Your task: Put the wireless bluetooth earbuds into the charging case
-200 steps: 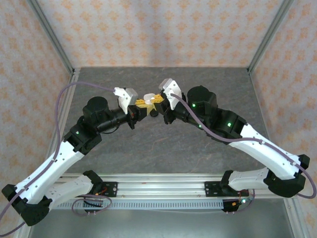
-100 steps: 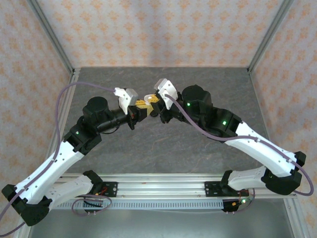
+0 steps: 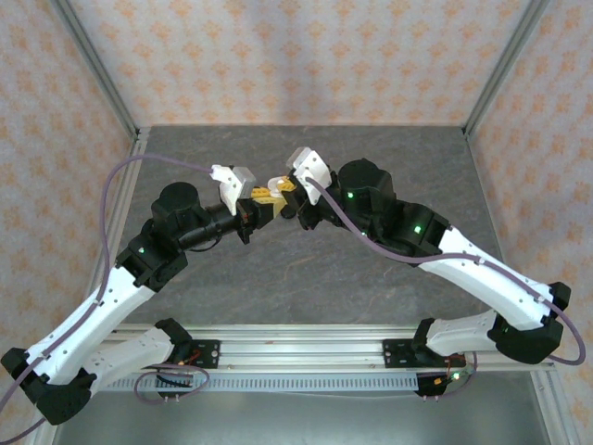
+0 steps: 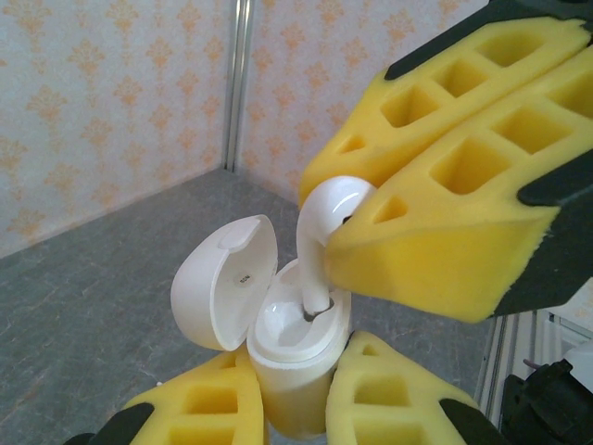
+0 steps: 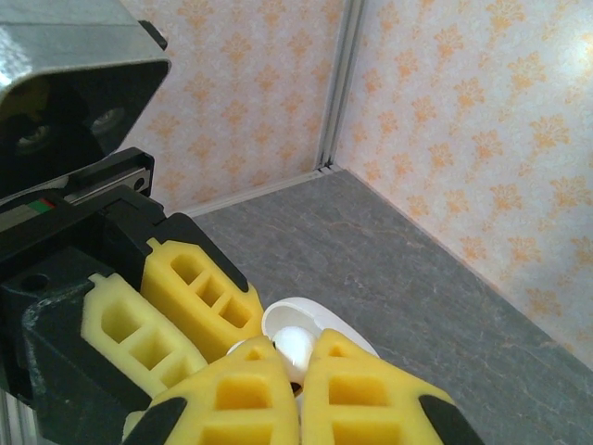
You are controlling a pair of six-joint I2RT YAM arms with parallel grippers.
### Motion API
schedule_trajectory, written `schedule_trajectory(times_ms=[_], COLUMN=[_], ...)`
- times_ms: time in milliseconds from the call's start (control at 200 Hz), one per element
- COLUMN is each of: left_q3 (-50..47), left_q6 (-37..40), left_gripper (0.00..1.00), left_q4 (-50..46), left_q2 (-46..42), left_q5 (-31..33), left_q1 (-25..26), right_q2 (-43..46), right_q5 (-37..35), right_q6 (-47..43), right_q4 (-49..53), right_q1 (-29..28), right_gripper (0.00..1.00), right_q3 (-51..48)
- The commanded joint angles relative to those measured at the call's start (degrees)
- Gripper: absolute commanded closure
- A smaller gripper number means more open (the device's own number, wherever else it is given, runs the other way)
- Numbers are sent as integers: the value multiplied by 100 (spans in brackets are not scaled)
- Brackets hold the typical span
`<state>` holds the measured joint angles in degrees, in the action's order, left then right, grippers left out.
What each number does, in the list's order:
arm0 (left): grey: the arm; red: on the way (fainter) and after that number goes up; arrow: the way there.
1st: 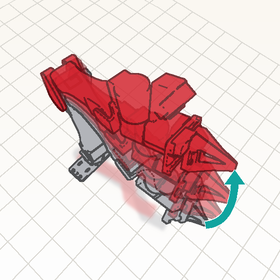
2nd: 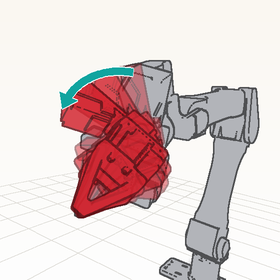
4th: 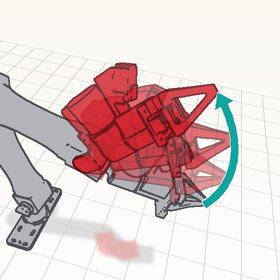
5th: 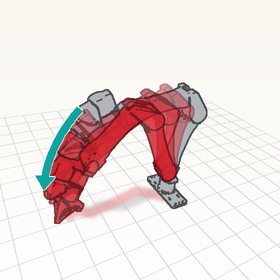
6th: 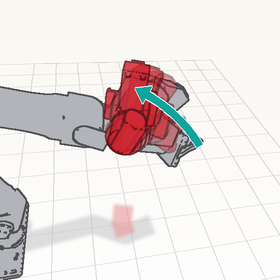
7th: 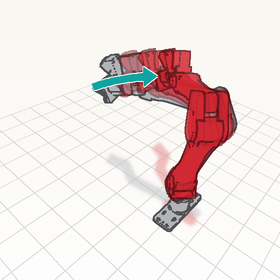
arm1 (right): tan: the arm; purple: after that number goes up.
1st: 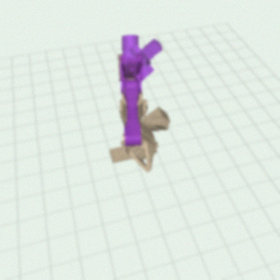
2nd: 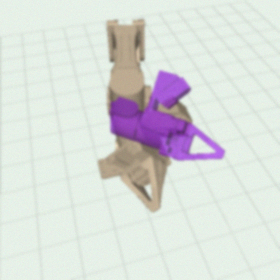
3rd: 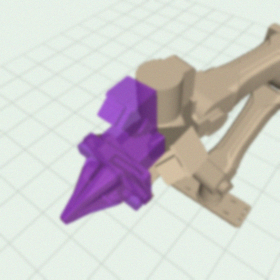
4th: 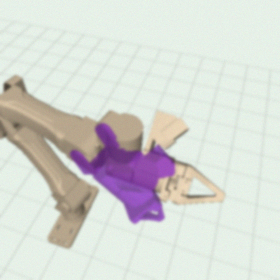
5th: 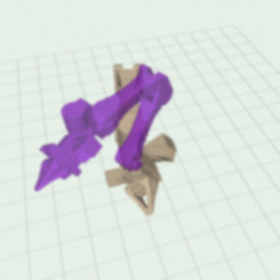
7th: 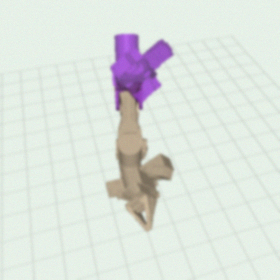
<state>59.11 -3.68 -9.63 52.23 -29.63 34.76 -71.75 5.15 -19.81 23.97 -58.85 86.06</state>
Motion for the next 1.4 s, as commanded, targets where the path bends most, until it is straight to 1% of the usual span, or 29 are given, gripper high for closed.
schedule_trajectory(times_ms=[0, 455, 716, 936, 1116, 1276, 1396], left_q3=[92, 188, 145, 101, 66, 39, 30], left_q6=[-89, -27, -31, -31, -27, -27, -36], left_gripper=[100, 100, 100, 100, 100, 100, 100], left_q4=[83, 53, 93, 162, 186, 198, 231], left_q2=[-90, 67, 67, 90, 95, 95, 100], left_q5=[-114, -87, 18, 62, 78, 89, 97], left_q1=[5, 4, -2, 9, 5, 13, 5], right_q2=[-22, 240, 219, 144, 102, 123, 149], right_q5=[-48, 202, 401, 537, 503, 409, 344], right_q6=[-93, 83, 100, 152, 230, 285, 335], right_q4=[-25, 299, 464, 494, 493, 478, 456], right_q1=[-34, -126, -125, -121, -125, -127, -126], right_gripper=[94, 94, 94, 90, 89, 85, 80], right_q3=[131, -138, -176, -151, -151, -195, -217])
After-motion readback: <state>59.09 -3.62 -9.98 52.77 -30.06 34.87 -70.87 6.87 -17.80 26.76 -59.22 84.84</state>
